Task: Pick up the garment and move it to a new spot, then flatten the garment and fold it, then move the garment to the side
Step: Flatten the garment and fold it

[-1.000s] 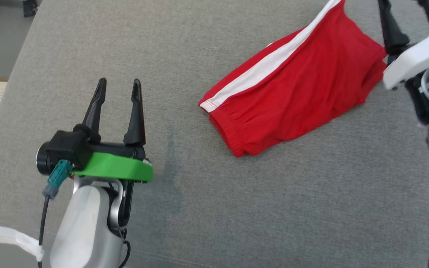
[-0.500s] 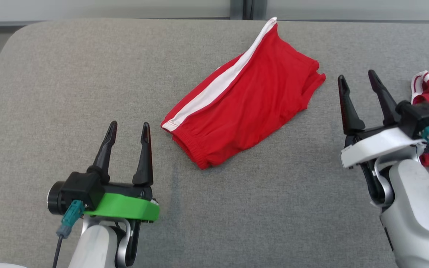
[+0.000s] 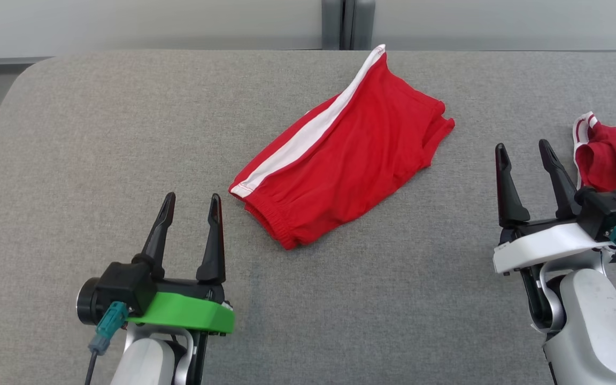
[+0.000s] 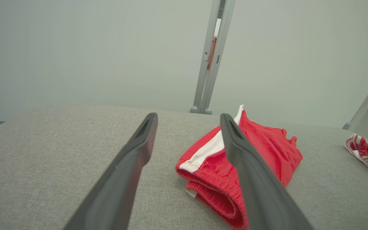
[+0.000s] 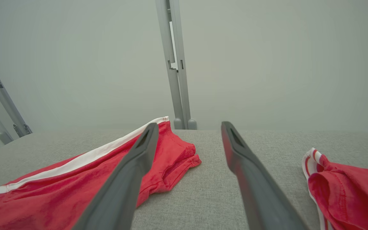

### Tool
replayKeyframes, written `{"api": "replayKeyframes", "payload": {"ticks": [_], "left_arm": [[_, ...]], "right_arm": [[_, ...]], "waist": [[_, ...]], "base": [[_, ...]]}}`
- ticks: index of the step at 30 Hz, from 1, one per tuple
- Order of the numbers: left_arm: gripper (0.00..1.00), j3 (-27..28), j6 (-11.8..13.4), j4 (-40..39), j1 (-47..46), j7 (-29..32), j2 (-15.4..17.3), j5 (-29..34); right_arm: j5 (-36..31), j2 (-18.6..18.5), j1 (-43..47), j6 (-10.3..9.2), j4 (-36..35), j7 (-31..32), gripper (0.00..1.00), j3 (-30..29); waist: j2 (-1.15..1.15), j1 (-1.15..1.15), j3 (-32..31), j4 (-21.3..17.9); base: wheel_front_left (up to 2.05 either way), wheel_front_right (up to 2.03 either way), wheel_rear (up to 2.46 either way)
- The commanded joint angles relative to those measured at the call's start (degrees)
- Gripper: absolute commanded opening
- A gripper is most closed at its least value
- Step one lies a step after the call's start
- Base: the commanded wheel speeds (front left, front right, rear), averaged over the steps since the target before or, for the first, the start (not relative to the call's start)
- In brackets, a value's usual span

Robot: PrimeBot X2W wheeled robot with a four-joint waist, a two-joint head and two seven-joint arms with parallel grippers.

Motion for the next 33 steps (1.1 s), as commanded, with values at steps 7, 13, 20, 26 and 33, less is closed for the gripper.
{"api": "replayKeyframes", "payload": {"ticks": [7, 13, 20, 26, 33], "left_arm": [[1.0, -1.8, 0.71, 0.87, -0.97, -0.14, 0.23, 0.06], [1.0, -5.01, 1.27, 1.28, -2.36, -0.14, 0.23, -0.83], [1.0, -7.68, 1.33, 1.85, -2.97, -0.15, 0.22, -2.61], [1.0, -9.84, 1.52, 2.3, -2.56, -0.14, 0.19, -3.92], [1.0, -12.25, 1.18, 2.58, -2.7, -0.14, 0.19, -4.75]], "right_arm": [[1.18, 1.26, 0.33, -0.09, 2.32, 0.31, 1.0, -2.14], [15.81, 3.27, -3.83, -0.05, 7.27, 9.6, 1.0, -6.15], [24.52, 3.59, -9.16, -0.05, 11.39, 20.05, 1.0, -12.63], [25.42, 3.73, -14.16, -0.05, 16.38, 26.42, 1.0, -21.37], [21.24, 4.16, -18.04, -0.05, 22.4, 31.47, 1.0, -29.94]], "waist": [[0.0, 0.0, 2.43, 2.15], [0.0, 0.0, 5.14, 7.06], [0.0, 0.0, 7.32, 12.88], [0.0, 0.0, 8.59, 16.93], [0.0, 0.0, 9.35, 20.47]], "base": [[0.0, 0.0, 0.0], [0.0, 0.0, 0.0], [0.0, 0.0, 0.0], [0.0, 0.0, 0.0], [0.0, 0.0, 0.0]]}}
